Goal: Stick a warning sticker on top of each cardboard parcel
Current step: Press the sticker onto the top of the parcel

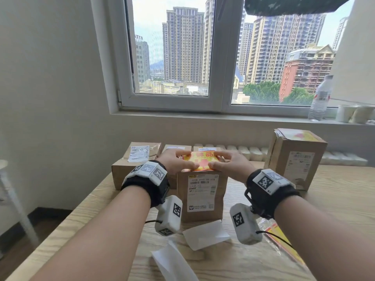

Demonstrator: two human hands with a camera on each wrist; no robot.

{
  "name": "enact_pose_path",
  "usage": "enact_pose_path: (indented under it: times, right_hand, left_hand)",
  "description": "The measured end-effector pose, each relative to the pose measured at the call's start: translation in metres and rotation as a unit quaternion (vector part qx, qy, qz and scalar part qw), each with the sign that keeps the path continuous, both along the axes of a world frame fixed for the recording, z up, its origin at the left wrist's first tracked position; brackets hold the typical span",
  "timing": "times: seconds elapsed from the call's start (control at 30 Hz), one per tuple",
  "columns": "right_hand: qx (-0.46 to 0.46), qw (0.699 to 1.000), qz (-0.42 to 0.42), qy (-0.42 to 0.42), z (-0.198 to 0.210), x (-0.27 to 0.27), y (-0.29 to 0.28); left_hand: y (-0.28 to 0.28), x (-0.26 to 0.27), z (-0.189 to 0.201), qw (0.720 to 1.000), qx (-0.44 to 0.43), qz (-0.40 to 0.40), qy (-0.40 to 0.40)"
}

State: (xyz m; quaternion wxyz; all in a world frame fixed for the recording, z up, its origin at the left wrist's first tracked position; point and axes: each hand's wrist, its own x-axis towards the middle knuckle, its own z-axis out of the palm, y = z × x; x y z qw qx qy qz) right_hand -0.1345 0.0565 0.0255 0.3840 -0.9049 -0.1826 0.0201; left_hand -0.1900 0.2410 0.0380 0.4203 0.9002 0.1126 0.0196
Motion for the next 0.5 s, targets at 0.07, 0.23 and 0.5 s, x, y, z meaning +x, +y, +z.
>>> enact_pose_path:
  times: [0.07, 0.23, 0.5]
  right_hand:
    - [0.008, 1.000, 0.001, 0.006, -0.0010, 0.0012, -0.0020]
    - [0.031, 0.999, 0.006, 0.011, -0.0043, 0.0017, -0.0023]
    - [0.071, 0.997, -0.034, 0.012, -0.0103, -0.0009, -0.0077]
  left_hand:
    - [0.0014, -0.0006, -0.0003, 1.000, -0.025, -0.008, 0.011]
    - [0.0041, 0.0034, -0.0040, 0.999, -0.046, -0.004, 0.003]
    - [0.0055, -0.0039, -0.0078, 0.986, -0.148, 0.072, -0.034]
